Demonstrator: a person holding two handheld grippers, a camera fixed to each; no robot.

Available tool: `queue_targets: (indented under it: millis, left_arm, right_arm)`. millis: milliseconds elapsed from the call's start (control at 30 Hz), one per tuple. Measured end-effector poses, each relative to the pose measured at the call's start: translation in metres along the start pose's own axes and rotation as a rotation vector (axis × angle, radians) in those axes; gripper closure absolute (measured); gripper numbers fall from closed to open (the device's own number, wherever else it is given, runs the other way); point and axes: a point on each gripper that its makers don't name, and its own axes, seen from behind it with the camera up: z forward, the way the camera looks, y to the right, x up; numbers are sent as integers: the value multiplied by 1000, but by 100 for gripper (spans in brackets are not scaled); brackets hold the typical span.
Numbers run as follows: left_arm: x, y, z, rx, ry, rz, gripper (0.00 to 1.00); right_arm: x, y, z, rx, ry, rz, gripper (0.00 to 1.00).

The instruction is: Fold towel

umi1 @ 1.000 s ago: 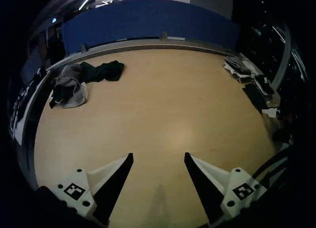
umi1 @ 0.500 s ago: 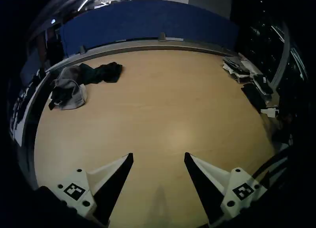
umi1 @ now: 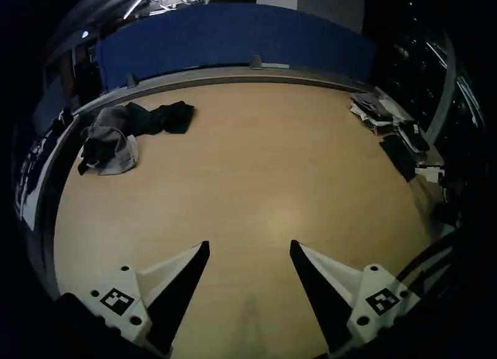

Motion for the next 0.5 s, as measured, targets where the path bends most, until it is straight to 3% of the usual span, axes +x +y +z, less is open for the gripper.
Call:
queue_targets:
  millis: [267,500]
  left_arm:
    - [6,-1,-1,-7,25,-12,4]
    - [18,-3,-2,-15,79,-26,4]
  right_arm:
    - [26,-11,-23,5,72,-20,0]
    - [62,-44,-53,47,200,9,0]
